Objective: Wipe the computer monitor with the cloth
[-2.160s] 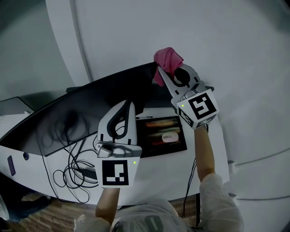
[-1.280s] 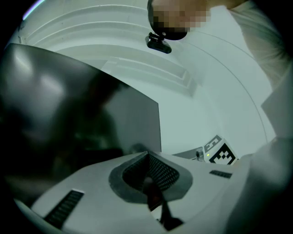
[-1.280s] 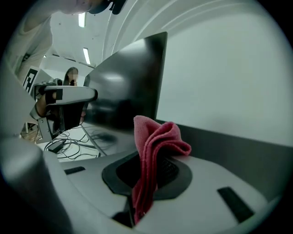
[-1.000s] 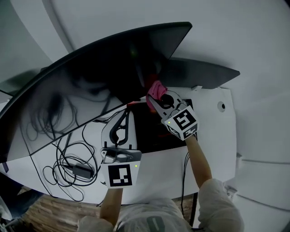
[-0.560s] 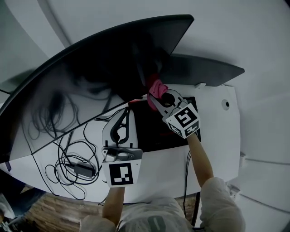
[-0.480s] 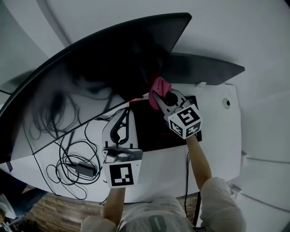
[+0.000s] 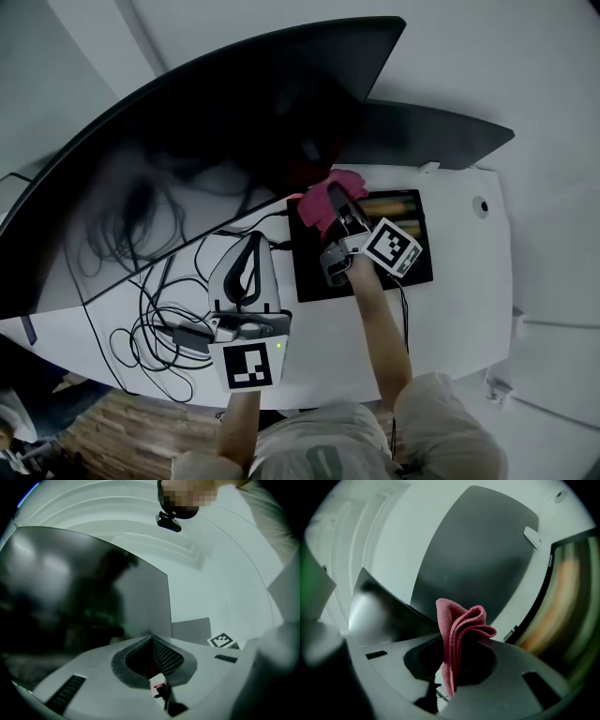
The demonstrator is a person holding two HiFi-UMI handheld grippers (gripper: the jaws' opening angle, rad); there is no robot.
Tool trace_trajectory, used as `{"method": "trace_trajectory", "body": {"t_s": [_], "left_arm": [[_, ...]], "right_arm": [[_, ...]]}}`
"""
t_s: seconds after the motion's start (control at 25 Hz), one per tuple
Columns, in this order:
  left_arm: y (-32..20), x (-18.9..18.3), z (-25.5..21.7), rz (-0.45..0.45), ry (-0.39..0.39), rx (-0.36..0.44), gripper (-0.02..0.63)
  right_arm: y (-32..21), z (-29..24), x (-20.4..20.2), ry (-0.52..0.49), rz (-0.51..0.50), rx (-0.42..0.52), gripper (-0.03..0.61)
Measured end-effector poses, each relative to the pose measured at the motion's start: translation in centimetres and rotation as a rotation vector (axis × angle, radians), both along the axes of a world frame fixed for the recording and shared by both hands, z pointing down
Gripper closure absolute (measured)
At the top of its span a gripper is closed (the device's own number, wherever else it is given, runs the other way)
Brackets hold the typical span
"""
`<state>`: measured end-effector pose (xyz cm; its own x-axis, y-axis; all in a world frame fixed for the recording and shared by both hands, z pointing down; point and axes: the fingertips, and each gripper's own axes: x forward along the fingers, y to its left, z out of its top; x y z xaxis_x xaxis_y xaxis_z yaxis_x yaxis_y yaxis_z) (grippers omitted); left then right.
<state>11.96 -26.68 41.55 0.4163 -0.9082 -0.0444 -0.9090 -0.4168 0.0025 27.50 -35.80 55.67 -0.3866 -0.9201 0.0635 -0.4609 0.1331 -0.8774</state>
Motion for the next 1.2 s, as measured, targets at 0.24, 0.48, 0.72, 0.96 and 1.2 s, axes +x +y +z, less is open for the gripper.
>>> {"method": "trace_trajectory", "body": {"t_s": [0.24,0.48,0.72,0.96,1.2], "left_arm": [[1.0,-2.0,0.0,-0.015,-0.018,-0.007,0.598],[1.4,-4.7,-0.2,-0.067,-0.007,0.000,0.598],[2.8,-9.3,0.0,-0.102,0.003,0.002,0.598],[4.9,-16.0,-0.2,-0.127,0.021,0.014,0.598],[7.2,-24.0,-1.0,-0.136,0.014,0.035,0.598]], "right_arm": [[0.0,0.2,-1.5,-0.026,0.007,0.001,0.525],[0.4,0.0,-3.9,-0.031,-0.037,0.015,0.525],[1.6,-0.1,-9.2,-0.075,-0.057,0.025,0.525],[3.8,0.0,-16.6,-0.120,-0.074,0.020,0.525],[6.1,-0.1,-25.0,-0.151,-0.071,0.018,0.525]]}}
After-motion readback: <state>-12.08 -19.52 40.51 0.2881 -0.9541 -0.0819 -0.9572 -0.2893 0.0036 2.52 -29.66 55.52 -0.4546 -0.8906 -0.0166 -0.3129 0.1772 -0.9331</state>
